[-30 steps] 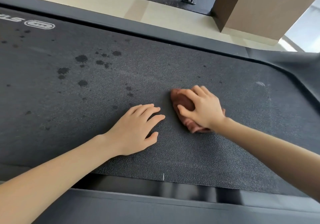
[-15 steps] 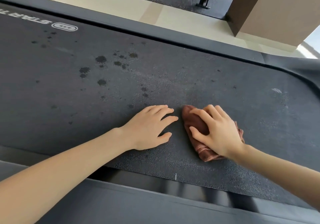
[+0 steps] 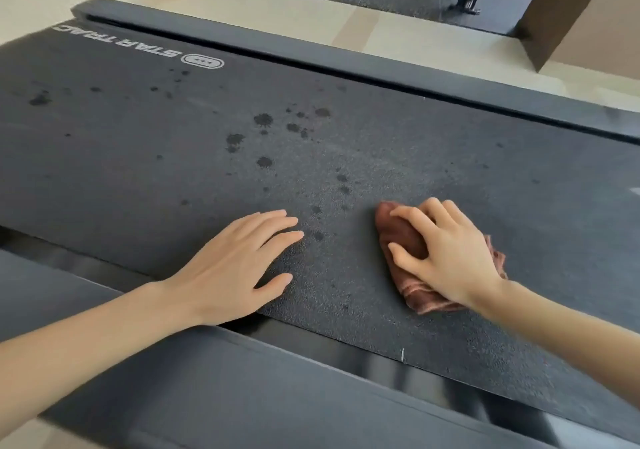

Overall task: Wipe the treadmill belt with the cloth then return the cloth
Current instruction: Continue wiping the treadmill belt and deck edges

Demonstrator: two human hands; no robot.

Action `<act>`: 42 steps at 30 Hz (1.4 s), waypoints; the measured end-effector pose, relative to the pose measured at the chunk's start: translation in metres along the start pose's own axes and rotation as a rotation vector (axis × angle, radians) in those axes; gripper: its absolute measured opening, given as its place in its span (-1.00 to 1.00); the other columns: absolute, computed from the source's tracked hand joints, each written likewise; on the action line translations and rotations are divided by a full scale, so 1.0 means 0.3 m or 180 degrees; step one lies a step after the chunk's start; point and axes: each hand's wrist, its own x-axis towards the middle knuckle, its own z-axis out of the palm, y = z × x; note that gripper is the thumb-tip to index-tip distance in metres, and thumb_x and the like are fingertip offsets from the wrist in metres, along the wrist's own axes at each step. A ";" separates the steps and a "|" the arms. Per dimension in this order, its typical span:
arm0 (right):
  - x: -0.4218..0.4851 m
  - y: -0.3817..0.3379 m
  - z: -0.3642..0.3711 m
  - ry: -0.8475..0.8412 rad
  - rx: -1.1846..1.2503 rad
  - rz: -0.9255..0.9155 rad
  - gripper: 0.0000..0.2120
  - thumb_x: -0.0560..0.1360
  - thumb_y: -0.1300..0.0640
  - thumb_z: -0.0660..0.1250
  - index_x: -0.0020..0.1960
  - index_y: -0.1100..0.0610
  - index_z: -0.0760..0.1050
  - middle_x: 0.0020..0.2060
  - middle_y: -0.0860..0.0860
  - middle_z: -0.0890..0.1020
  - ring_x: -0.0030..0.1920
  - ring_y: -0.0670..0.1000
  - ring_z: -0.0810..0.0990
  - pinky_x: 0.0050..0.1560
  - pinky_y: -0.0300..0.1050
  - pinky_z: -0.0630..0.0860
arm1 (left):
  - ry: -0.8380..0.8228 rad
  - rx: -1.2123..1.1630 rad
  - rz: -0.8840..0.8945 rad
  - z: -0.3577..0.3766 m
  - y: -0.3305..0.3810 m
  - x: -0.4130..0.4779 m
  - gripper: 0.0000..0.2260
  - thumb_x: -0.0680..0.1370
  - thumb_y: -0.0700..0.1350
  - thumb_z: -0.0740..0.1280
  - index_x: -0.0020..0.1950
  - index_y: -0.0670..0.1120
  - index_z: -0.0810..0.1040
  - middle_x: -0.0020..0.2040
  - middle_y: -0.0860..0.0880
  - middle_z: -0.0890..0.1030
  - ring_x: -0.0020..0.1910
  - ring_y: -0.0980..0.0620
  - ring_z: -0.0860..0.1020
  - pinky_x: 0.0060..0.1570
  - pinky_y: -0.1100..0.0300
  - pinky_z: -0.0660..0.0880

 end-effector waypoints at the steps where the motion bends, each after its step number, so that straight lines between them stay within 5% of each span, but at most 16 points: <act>1: -0.037 -0.028 -0.006 -0.0009 0.0135 -0.0270 -0.54 0.43 -0.20 0.18 0.16 0.07 0.53 -0.12 0.05 0.51 -0.14 0.11 0.45 -0.10 0.02 0.49 | -0.0041 -0.0023 -0.0029 -0.004 -0.009 -0.030 -0.51 0.55 0.15 0.09 0.43 -0.03 0.33 0.45 0.06 0.28 0.47 0.11 0.12 0.43 0.26 -0.04; 6: -0.092 -0.030 -0.023 -0.0268 0.0270 -0.1348 -0.60 0.42 -0.17 0.28 0.14 0.03 0.57 -0.12 0.03 0.54 -0.19 0.08 0.48 -0.19 -0.10 0.47 | -0.0149 -0.0330 -0.0034 0.008 -0.007 -0.123 -0.51 0.54 0.16 0.03 0.43 0.04 0.31 0.46 0.16 0.22 0.46 0.23 0.05 0.39 0.34 -0.06; 13: 0.100 -0.046 0.008 -0.0212 0.0001 0.0060 -0.55 0.41 -0.21 0.22 0.17 0.02 0.53 -0.10 0.06 0.51 -0.03 0.15 0.48 -0.01 0.02 0.47 | -0.0070 -0.0524 -0.0103 0.020 -0.002 -0.121 -0.55 0.53 0.08 0.15 0.43 0.07 0.31 0.46 0.19 0.21 0.46 0.26 0.04 0.40 0.34 -0.05; 22: -0.010 -0.133 0.013 -0.0293 0.0442 -0.1555 -0.60 0.39 -0.20 0.31 0.13 -0.01 0.58 -0.12 0.02 0.54 -0.18 0.06 0.47 -0.16 -0.13 0.44 | -0.0039 -0.0544 -0.0103 0.023 0.000 -0.123 -0.55 0.52 0.05 0.16 0.41 0.05 0.34 0.46 0.16 0.24 0.46 0.22 0.08 0.41 0.30 0.00; 29: 0.143 -0.165 0.047 -0.0133 0.0033 -0.0059 -0.56 0.43 -0.22 0.23 0.17 0.02 0.53 -0.11 0.06 0.51 -0.05 0.14 0.47 -0.01 0.03 0.47 | 0.0015 -0.0560 -0.0124 0.021 0.002 -0.124 -0.57 0.51 0.02 0.18 0.39 0.04 0.37 0.44 0.14 0.28 0.45 0.19 0.14 0.40 0.26 0.05; 36: 0.013 -0.160 0.031 -0.0173 0.0403 -0.1414 -0.60 0.43 -0.22 0.27 0.14 0.00 0.56 -0.12 0.01 0.53 -0.18 0.09 0.49 -0.15 -0.10 0.48 | 0.0011 -0.0430 -0.0144 0.009 -0.009 -0.117 -0.59 0.50 0.01 0.22 0.34 0.00 0.44 0.40 0.11 0.37 0.41 0.13 0.27 0.37 0.30 0.09; 38: 0.081 -0.101 0.044 -0.0090 0.0183 -0.1104 -0.58 0.42 -0.24 0.23 0.13 -0.02 0.56 -0.13 0.01 0.53 -0.14 0.09 0.50 -0.14 -0.06 0.52 | 0.0030 -0.0399 -0.0201 0.010 -0.015 -0.113 -0.59 0.50 0.02 0.22 0.35 0.00 0.44 0.40 0.10 0.37 0.42 0.12 0.26 0.38 0.30 0.10; 42: 0.285 -0.044 0.102 0.0043 -0.0025 0.0400 -0.58 0.43 -0.24 0.24 0.19 -0.07 0.49 -0.01 0.07 0.49 0.04 0.18 0.46 -0.03 0.03 0.45 | 0.0088 -0.0402 -0.0316 0.016 -0.022 -0.099 -0.57 0.51 0.04 0.19 0.37 0.00 0.41 0.41 0.11 0.35 0.43 0.13 0.23 0.39 0.30 0.03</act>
